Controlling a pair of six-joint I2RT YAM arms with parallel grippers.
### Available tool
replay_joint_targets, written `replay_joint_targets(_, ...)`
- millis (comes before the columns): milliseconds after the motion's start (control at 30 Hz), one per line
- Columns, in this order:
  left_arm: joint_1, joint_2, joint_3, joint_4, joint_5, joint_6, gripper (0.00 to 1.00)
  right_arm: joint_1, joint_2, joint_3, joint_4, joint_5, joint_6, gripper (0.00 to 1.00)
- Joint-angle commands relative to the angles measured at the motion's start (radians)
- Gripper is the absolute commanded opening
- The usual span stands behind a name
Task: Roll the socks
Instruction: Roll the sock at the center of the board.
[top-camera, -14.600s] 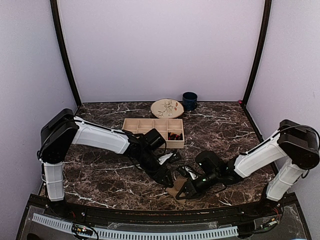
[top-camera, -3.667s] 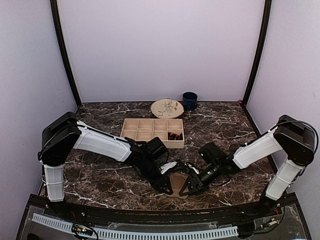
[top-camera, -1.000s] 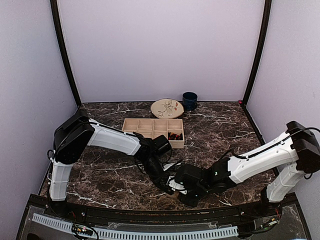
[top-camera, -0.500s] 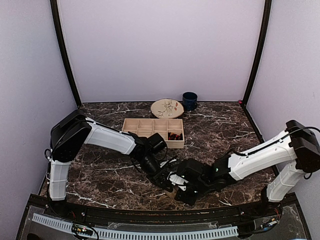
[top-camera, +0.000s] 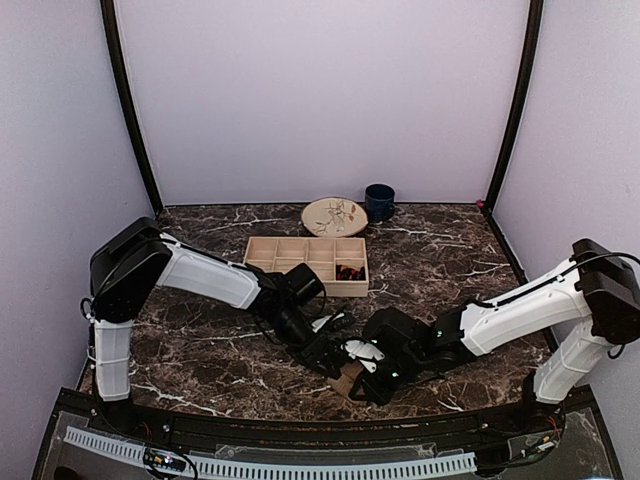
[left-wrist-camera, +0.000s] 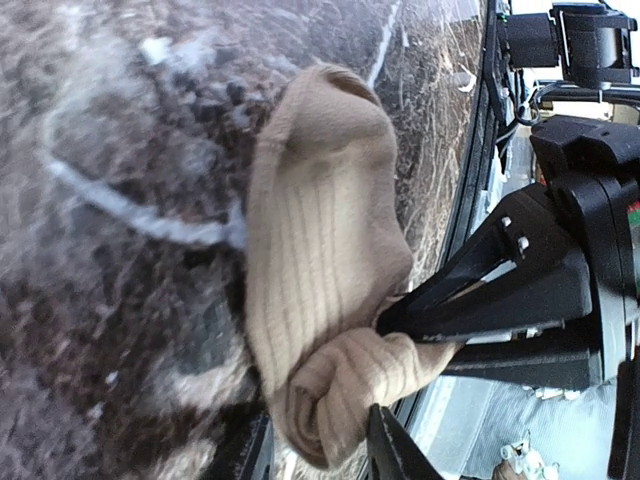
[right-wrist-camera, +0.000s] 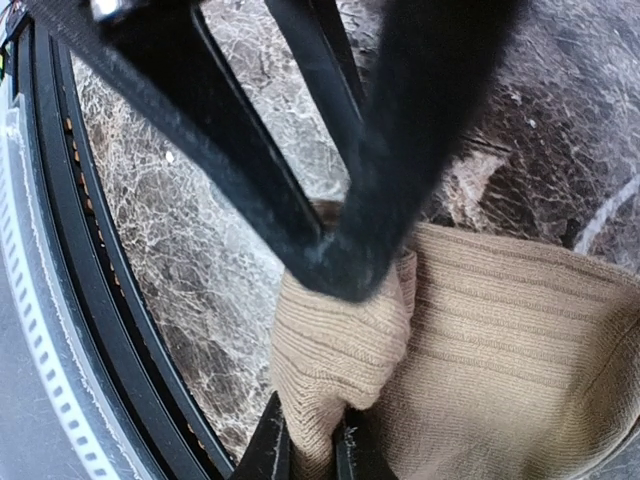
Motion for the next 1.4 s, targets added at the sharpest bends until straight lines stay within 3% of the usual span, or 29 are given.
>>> replay_joint_targets(0, 0.032, -0.056, -0.056, 0.019, -0.086, -0.027, 0.36, -0.011, 0.014, -0.060, -0.037, -0.026, 0.060, 0.09)
replay_joint_targets(500, 0.078, -0.107, -0.130, 0.121, -0.156, -0.093, 0.36, -0.062, -0.037, -0.114, 0.052, -0.141, 0.126, 0.08)
replay_joint_targets(900, 0.074, -0.231, -0.212, 0.259, -0.126, -0.077, 0.36, -0.238, -0.001, -0.175, 0.234, -0.501, 0.244, 0.08)
replay_joint_targets(1367, 0.002, -0.235, -0.168, 0.202, -0.132, 0.044, 0.38, -0.365, 0.148, -0.168, 0.473, -0.868, 0.424, 0.07)
